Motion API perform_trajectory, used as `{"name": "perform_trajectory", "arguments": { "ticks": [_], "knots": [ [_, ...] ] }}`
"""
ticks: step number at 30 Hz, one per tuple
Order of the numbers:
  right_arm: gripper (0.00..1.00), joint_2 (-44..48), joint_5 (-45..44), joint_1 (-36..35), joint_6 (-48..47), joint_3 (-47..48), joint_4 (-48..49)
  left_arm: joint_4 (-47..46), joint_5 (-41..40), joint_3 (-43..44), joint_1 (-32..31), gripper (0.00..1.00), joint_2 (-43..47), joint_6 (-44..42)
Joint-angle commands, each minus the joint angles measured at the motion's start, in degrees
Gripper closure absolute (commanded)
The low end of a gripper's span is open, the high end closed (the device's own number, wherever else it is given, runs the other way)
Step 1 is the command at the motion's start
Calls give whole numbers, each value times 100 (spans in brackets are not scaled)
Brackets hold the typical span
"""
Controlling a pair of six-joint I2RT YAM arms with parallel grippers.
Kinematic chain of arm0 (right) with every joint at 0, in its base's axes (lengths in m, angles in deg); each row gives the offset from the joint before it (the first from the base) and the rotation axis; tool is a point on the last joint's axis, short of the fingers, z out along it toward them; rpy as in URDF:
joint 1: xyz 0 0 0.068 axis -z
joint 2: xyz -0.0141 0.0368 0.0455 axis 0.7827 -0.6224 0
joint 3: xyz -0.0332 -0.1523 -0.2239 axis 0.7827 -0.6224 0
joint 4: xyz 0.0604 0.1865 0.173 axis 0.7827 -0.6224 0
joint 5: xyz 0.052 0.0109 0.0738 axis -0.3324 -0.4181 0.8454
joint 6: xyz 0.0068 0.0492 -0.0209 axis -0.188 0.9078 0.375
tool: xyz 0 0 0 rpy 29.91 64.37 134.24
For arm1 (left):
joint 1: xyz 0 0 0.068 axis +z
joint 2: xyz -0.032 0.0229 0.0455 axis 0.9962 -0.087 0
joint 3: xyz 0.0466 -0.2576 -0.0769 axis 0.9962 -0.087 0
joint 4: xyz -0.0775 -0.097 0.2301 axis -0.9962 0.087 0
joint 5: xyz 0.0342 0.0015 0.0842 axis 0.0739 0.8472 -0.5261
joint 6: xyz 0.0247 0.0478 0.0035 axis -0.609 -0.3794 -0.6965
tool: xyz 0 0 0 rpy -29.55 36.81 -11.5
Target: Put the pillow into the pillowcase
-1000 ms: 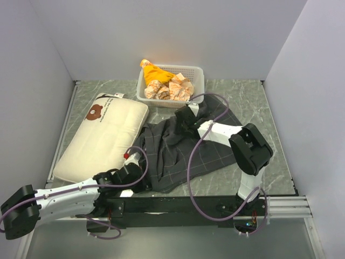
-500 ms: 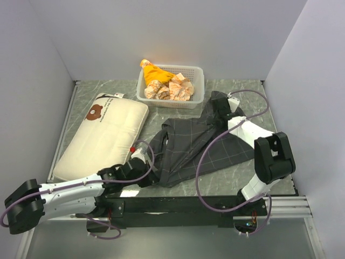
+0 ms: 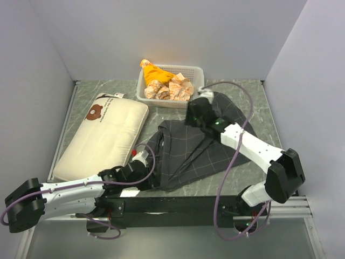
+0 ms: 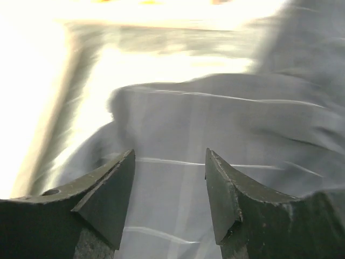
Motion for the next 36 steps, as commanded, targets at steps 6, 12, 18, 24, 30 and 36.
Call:
{"name": "perform_trajectory", "arguments": {
  "ticks": [6,12,18,24,30,36],
  "knots": [
    [39,-1663,1117,-760,-762,1194,301,1448,-1190,480,-68,35,809,322],
    [36,-2094,1705,-883,-542,1090,450,2102,-2458,1041,36,18,1040,561],
    [39,-2428,1881,-910,-208,1037,433,1305,-2259,1526,1090,22,-340,-352],
    [46,-2736,1829,-752,-225,1265,213,819,-1713,2106,1487,24,-1685,-1065],
    [90,-2772,1882,-226,-383,1160,187,512,-1326,1816,1487,76,-1739,-1004],
    [100,-2456,1671,487,-559,791,161,1336,-1588,1790,1496,99,-758,-1162]
  ]
}}
